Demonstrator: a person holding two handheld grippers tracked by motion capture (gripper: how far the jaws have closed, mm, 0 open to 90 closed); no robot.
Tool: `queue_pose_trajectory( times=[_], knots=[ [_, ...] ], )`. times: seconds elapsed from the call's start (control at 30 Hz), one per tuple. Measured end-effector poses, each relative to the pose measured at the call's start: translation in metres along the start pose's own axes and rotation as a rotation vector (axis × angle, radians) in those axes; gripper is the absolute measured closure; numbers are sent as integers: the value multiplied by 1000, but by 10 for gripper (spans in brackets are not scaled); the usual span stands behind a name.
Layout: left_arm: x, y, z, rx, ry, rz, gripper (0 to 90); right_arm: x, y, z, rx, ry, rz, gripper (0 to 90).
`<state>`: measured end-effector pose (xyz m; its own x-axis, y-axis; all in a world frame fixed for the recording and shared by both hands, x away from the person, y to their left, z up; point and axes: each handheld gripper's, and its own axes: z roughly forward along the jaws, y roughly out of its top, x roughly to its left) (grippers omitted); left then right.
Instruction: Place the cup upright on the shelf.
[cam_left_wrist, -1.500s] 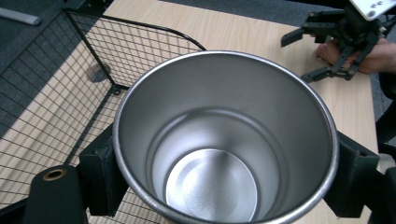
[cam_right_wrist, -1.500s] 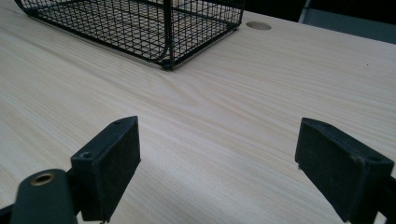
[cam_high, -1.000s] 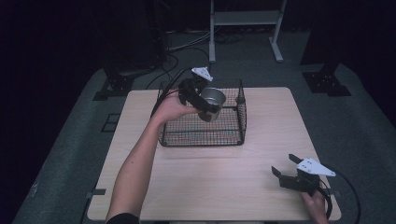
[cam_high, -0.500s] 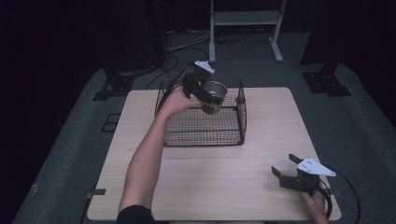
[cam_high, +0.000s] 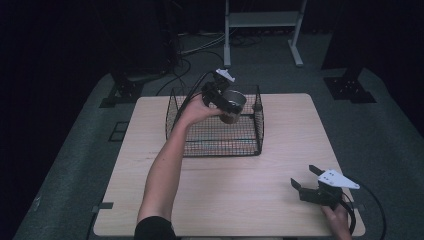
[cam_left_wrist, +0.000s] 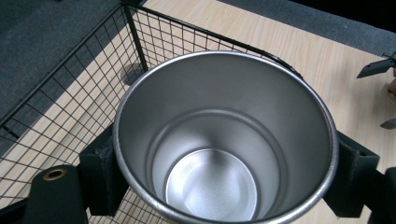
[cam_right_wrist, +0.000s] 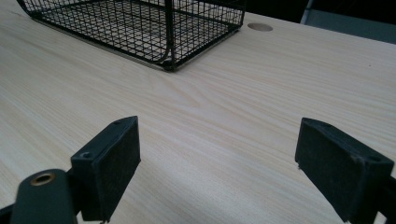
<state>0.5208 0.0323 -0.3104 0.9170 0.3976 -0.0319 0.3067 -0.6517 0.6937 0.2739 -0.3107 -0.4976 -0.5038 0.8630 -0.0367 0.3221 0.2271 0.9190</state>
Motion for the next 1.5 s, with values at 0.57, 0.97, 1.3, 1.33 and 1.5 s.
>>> queue_pose_trajectory(
  times=[0.57, 0.97, 1.3, 1.33, 1.5],
  knots=[
    [11, -6, 35, 47, 5, -47, 172, -1, 0, 0, 3, 6, 4, 134],
    [13, -13, 59, 95, 25, -54, 172, -1, 0, 0, -4, 8, 1, 134],
    [16, -25, 77, 148, 13, -81, 172, -1, 0, 0, -1, 11, 0, 134],
    [16, -25, 78, 154, 13, -81, 172, -1, 0, 0, -1, 11, 0, 134],
    [17, -26, 82, 158, 13, -82, 171, -1, 0, 0, -2, 10, -2, 134]
  ],
)
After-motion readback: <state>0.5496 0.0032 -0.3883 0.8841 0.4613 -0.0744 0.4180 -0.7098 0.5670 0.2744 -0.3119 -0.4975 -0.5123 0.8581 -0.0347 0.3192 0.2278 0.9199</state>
